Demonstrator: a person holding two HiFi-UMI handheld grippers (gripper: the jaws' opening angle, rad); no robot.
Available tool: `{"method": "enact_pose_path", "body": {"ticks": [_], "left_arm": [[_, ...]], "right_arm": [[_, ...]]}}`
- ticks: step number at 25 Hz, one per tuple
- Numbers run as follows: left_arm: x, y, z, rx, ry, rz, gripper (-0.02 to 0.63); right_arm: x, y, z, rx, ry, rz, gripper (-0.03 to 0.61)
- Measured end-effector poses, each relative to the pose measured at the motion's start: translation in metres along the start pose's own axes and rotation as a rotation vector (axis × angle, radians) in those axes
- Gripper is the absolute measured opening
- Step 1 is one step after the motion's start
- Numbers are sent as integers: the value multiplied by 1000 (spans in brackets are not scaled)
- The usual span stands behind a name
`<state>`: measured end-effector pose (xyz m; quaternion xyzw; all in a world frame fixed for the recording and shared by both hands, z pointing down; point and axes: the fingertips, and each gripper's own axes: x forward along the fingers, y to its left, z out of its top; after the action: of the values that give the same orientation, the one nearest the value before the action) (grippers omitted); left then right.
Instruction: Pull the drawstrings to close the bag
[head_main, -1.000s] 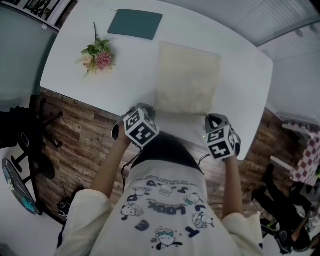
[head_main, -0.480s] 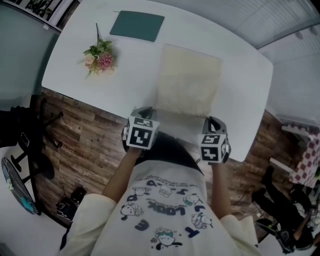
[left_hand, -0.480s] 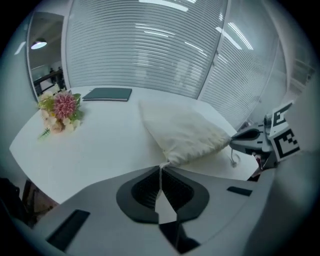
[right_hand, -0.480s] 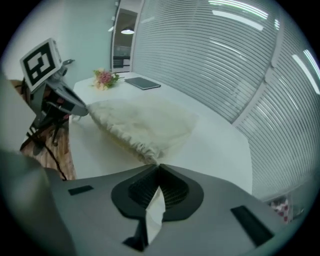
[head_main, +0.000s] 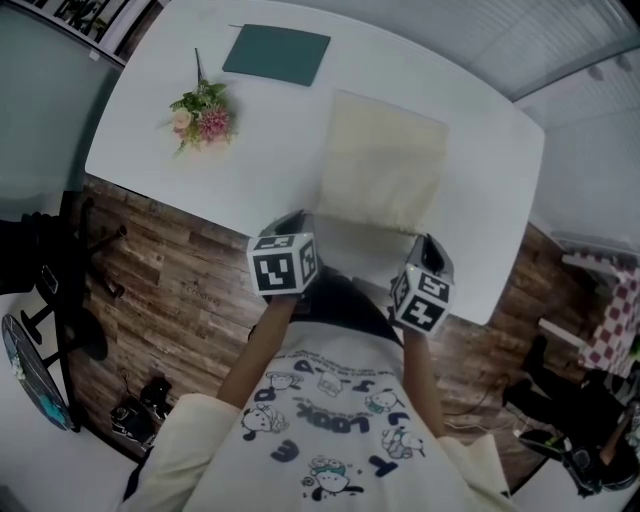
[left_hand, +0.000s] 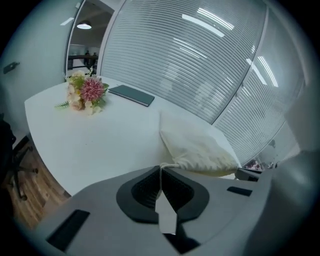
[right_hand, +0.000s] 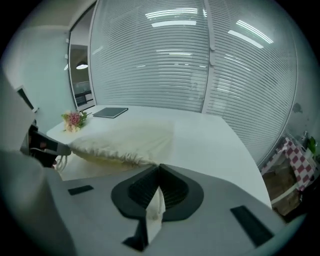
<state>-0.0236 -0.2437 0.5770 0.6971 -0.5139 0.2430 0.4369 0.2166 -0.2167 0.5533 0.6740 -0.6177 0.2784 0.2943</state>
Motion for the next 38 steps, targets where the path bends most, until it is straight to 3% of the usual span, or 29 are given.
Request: {"method": "enact_pose_path", "body": {"ticks": [12, 15, 23, 27, 30, 35, 37, 38], "left_arm": [[-9, 49, 5, -164, -65, 69, 44], [-11, 57, 4, -207, -66, 70, 44], [-10, 69, 5, -220, -58, 91, 44], [-11, 61, 0, -97, -32, 117, 46], [-10, 50, -8, 19, 18, 88, 46], [-6, 42, -19, 181, 78, 53, 54], [-7, 42, -23, 209, 93, 32, 115], [-8, 42, -25, 213, 100, 21, 169]], "right_arm": [[-4, -22, -7, 242, -21, -11, 17], [-5, -30, -9, 260, -28, -29, 17], [-3, -45, -14, 263, -16, -70, 17], [-2, -35, -25, 218, 14, -18, 17], [-2, -30, -34, 149, 49, 17, 18], [0, -26, -46, 117, 104, 42, 20], [-1, -25, -51, 104, 122, 54, 33], [-2, -24, -53, 93, 134, 66, 91]]}}
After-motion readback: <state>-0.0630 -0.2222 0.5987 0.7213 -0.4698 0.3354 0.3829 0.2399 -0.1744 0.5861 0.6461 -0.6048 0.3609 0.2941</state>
